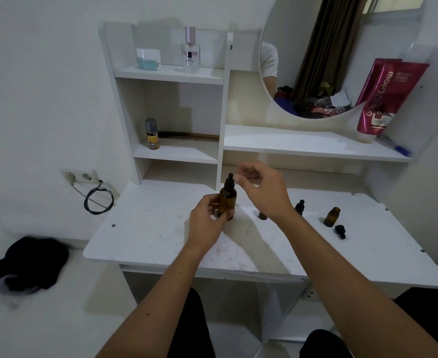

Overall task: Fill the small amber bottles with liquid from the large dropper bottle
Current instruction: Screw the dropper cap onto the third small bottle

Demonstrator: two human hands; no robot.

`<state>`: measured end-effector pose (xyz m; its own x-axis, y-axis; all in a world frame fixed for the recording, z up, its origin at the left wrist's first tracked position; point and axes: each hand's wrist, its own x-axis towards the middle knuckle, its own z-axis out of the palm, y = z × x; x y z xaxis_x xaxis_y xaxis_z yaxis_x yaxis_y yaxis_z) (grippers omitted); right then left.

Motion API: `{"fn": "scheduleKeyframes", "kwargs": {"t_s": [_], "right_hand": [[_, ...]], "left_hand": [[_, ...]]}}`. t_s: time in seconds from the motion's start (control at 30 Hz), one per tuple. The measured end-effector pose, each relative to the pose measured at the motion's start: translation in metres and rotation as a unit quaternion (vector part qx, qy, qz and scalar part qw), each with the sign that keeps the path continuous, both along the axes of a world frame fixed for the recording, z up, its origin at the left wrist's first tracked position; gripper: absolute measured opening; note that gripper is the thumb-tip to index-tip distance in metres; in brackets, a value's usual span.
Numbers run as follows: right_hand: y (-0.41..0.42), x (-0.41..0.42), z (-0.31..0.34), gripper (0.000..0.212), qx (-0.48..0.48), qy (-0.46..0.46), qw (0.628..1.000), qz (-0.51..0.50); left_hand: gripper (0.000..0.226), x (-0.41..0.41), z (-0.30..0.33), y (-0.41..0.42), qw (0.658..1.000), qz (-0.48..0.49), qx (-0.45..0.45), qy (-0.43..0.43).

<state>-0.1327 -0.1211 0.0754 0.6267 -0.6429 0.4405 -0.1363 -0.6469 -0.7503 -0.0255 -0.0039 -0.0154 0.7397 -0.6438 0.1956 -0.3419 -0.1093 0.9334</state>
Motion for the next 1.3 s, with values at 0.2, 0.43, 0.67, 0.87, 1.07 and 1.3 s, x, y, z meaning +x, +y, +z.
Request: {"fn": "scheduleKeyframes", "kwargs": {"t_s": [0.2,0.43,0.67,0.87,1.07,1.3], "right_hand": [[-0.008,-0.055,-0.007,0.027,-0.011,-0.025,0.999,-0.035],[-0.033,-0.156,-0.037,0.017,-0.034,-0.017,0.989,-0.145],[-0.058,-0.211,-0.081,0.015,0.007,0.005,0.964,-0.264],[-0.07,-0.211,-0.105,0.034,0.024,0.083,0.946,-0.314],[-0.076,-0.207,-0.108,0.025,0.023,0.124,0.933,-0.336],[-0.069,-0.211,-0.104,0.017,0.045,0.034,0.912,-0.407]], "left_hand": [[0.065,-0.005,-0.004,0.007,0.999,0.043,-0.006,-0.004],[0.057,-0.016,-0.005,0.013,0.996,0.085,-0.018,-0.008],[0.041,-0.057,-0.003,0.014,0.994,0.097,-0.045,-0.016],[0.035,-0.117,-0.005,-0.021,0.998,-0.028,-0.046,-0.024],[0.034,-0.157,-0.002,-0.071,0.987,-0.147,-0.027,-0.054],[0.059,-0.184,-0.015,-0.122,0.976,-0.2,0.039,-0.08]]}}
